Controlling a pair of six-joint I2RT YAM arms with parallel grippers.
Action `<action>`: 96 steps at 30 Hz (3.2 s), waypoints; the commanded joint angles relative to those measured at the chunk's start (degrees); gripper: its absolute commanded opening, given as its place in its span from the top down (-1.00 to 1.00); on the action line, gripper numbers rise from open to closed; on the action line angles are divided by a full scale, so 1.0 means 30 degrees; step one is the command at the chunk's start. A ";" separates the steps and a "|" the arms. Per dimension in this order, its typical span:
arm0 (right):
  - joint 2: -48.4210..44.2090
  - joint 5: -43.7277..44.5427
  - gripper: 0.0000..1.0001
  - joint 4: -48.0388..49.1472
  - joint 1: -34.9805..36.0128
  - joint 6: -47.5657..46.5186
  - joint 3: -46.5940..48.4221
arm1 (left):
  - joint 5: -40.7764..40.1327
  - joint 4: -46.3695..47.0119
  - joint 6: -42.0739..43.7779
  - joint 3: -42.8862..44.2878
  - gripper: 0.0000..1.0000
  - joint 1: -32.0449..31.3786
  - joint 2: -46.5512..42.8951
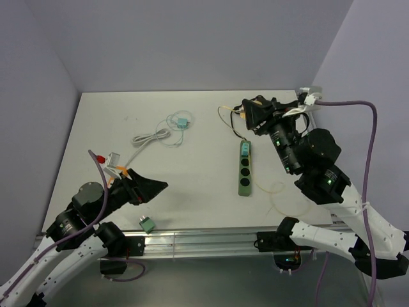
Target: Insert the plug
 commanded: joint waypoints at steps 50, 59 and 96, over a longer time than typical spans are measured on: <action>0.3526 0.0671 1.00 -0.0213 0.6449 3.2657 -0.7096 | 0.1480 1.4843 0.7898 -0.2052 -0.65 -0.1685 0.4932; 0.4668 0.1081 1.00 -0.0561 0.7502 3.1837 -0.5574 | 0.0837 1.4992 0.7811 -0.1906 -0.47 -0.1743 0.6278; 0.1708 -1.6523 -0.30 -0.2580 0.7826 0.2220 -0.2677 | 1.6508 0.4735 0.7666 0.4336 0.99 -0.1714 0.4875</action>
